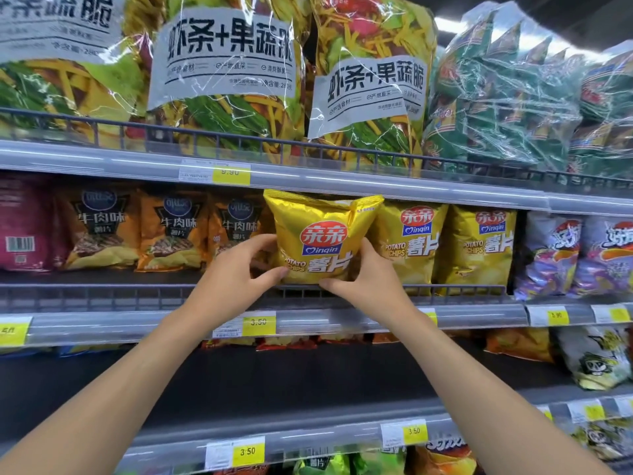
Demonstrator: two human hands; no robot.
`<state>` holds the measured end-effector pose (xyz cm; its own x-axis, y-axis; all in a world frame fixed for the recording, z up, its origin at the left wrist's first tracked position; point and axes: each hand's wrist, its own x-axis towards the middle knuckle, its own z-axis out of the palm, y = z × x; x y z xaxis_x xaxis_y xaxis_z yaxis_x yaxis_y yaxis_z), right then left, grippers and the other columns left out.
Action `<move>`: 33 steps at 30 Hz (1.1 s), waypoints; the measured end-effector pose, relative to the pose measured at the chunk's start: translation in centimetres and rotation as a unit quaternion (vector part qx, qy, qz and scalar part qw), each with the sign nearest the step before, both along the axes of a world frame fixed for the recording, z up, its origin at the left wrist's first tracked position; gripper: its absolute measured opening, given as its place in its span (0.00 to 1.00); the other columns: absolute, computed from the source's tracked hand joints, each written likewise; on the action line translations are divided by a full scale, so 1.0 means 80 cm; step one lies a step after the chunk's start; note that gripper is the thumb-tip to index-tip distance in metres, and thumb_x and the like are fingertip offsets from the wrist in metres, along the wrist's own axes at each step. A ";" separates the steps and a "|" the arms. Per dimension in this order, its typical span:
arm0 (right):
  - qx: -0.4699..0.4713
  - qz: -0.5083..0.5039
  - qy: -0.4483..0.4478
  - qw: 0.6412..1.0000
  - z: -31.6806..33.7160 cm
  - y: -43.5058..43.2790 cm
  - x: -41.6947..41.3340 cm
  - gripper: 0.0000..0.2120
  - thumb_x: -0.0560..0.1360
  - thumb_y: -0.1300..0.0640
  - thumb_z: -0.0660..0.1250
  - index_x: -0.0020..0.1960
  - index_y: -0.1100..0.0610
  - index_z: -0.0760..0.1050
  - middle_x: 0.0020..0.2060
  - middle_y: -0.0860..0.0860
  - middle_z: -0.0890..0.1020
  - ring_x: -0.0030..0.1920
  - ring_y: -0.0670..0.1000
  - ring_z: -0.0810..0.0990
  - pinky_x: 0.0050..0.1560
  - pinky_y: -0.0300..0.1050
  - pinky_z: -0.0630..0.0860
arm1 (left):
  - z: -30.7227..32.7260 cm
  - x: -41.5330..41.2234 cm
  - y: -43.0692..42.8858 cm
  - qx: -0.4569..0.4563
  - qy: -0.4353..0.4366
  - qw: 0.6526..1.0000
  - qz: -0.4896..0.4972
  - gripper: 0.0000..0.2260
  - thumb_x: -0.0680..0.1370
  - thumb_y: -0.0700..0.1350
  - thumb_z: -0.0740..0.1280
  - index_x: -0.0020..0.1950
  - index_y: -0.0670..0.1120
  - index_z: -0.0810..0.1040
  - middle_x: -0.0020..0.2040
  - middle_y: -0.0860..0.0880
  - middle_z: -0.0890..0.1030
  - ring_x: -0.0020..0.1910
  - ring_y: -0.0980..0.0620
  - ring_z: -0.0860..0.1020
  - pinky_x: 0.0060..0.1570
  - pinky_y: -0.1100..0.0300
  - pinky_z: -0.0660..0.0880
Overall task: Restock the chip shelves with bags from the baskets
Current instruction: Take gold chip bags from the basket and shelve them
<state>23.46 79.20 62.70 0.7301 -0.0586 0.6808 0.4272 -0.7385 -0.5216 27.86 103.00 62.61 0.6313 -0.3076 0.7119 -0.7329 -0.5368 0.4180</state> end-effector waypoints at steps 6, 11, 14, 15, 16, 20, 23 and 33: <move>0.053 -0.004 -0.151 0.987 0.011 -0.004 -0.017 0.50 0.67 0.39 0.80 0.80 0.44 0.55 0.72 0.42 0.69 0.60 0.43 0.79 0.54 0.47 0.83 | 0.004 -0.008 0.004 -0.065 -0.126 0.989 0.049 0.43 0.75 0.65 0.71 0.83 0.60 0.51 0.70 0.61 0.74 0.53 0.60 0.78 0.44 0.59 0.78; -0.129 -0.083 -0.251 0.956 0.026 -0.001 -0.018 0.41 0.72 0.34 0.72 0.79 0.48 0.62 0.78 0.44 0.59 0.70 0.49 0.73 0.53 0.50 0.84 | 0.026 -0.013 -0.003 -0.010 -0.210 0.974 0.087 0.37 0.77 0.68 0.65 0.83 0.57 0.58 0.72 0.52 0.74 0.54 0.53 0.81 0.38 0.58 0.80; -0.150 -0.127 -0.244 0.950 0.021 0.000 -0.010 0.40 0.72 0.31 0.69 0.78 0.48 0.63 0.77 0.45 0.63 0.68 0.48 0.75 0.48 0.49 0.85 | 0.024 -0.005 -0.003 0.011 -0.190 0.976 0.102 0.35 0.77 0.68 0.64 0.81 0.57 0.62 0.73 0.54 0.72 0.56 0.50 0.82 0.38 0.61 0.77; -0.153 -0.135 -0.241 0.949 0.017 0.000 -0.008 0.41 0.73 0.30 0.68 0.78 0.49 0.63 0.75 0.46 0.65 0.66 0.47 0.76 0.47 0.49 0.85 | 0.022 -0.003 -0.004 0.014 -0.181 0.978 0.099 0.35 0.77 0.68 0.65 0.81 0.58 0.61 0.74 0.54 0.72 0.57 0.50 0.82 0.38 0.62 0.76; -0.155 -0.141 -0.236 0.949 0.013 0.001 -0.005 0.41 0.73 0.30 0.67 0.79 0.49 0.62 0.73 0.46 0.67 0.64 0.47 0.77 0.45 0.48 0.85 | 0.021 -0.001 -0.004 0.016 -0.170 0.981 0.091 0.36 0.77 0.67 0.66 0.82 0.58 0.60 0.75 0.54 0.72 0.59 0.50 0.81 0.41 0.62 0.76; -0.143 -0.148 -0.207 0.956 0.006 0.006 0.005 0.43 0.73 0.31 0.68 0.79 0.51 0.58 0.73 0.48 0.67 0.60 0.49 0.79 0.44 0.44 0.83 | 0.027 0.003 -0.008 0.022 -0.122 0.991 0.056 0.43 0.75 0.66 0.71 0.83 0.62 0.51 0.79 0.54 0.67 0.72 0.50 0.74 0.59 0.52 0.78; -0.146 -0.160 -0.170 0.961 0.010 0.009 0.009 0.46 0.73 0.30 0.68 0.81 0.49 0.55 0.76 0.48 0.64 0.62 0.50 0.79 0.46 0.45 0.82 | 0.034 0.004 -0.013 0.005 -0.077 0.997 0.024 0.47 0.74 0.63 0.75 0.83 0.65 0.47 0.82 0.54 0.64 0.77 0.50 0.69 0.68 0.50 0.74; 0.044 -0.059 -0.079 0.994 -0.010 0.014 0.009 0.57 0.71 0.36 0.75 0.81 0.37 0.35 0.79 0.43 0.63 0.66 0.46 0.77 0.63 0.57 0.80 | 0.006 0.009 -0.026 -0.073 -0.012 0.995 0.062 0.49 0.73 0.63 0.76 0.84 0.57 0.48 0.79 0.52 0.70 0.72 0.51 0.73 0.65 0.50 0.75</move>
